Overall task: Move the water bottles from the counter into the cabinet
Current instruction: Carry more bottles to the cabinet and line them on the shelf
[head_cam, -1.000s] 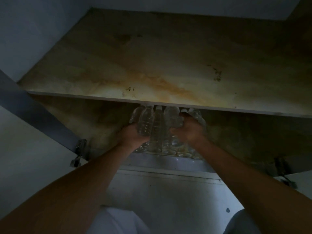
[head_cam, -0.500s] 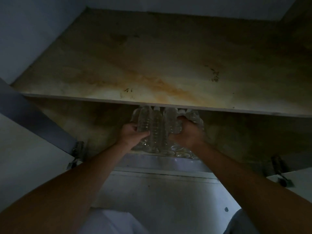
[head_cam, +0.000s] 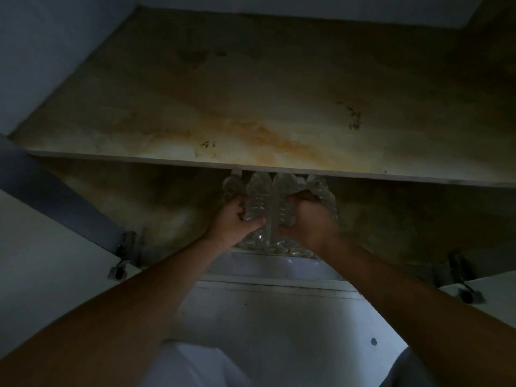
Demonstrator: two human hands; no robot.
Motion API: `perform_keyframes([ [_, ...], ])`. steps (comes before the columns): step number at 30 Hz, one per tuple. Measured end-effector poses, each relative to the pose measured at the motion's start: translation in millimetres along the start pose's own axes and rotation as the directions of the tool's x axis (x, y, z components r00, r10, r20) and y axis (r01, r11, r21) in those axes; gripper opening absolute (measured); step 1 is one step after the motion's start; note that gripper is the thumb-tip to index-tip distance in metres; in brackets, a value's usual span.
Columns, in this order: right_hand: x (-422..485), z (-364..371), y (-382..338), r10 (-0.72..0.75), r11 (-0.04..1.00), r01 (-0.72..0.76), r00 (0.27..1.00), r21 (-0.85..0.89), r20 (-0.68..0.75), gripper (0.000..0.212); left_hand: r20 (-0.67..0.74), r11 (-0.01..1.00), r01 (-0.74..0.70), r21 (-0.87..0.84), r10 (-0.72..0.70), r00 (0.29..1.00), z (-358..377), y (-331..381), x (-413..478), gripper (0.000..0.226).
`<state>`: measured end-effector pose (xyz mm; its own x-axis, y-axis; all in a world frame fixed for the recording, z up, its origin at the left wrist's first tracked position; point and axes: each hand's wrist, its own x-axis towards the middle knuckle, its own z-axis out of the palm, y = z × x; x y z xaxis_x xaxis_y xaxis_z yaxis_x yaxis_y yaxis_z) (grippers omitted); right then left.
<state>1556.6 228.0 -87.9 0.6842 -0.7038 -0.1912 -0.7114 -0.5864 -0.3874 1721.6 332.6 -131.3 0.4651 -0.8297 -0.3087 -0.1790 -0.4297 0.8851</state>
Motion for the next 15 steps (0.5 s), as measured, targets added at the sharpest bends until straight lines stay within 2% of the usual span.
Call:
perform_keyframes([
  [3,-2,-6,8,-0.108,0.989,0.109,0.994,-0.103,0.015,0.07,0.06,0.999,-0.029,-0.014,0.03,0.998,3,0,-3,0.058],
  [5,-3,-8,13,-0.127,0.982,0.13,0.991,-0.137,0.031,0.074,0.088,0.998,-0.06,0.0,0.06,0.994,6,-1,-3,0.059],
  [8,-3,-8,20,-0.159,0.98,0.159,0.987,-0.118,0.007,0.075,0.092,0.999,-0.041,0.011,0.04,0.995,4,-5,-3,0.06],
  [12,-6,-8,31,-0.187,0.98,0.186,0.982,-0.069,-0.007,0.073,0.056,0.996,-0.016,0.089,0.011,0.998,-2,-9,-7,0.079],
  [13,-7,-7,35,-0.19,0.98,0.188,0.981,-0.06,-0.025,0.073,0.053,0.993,-0.021,0.113,0.015,0.998,-3,-10,-7,0.078],
  [15,-9,-5,44,-0.189,0.982,0.187,0.981,-0.035,-0.051,0.074,0.043,0.99,-0.031,0.137,0.025,0.999,-4,-9,-11,0.061],
])
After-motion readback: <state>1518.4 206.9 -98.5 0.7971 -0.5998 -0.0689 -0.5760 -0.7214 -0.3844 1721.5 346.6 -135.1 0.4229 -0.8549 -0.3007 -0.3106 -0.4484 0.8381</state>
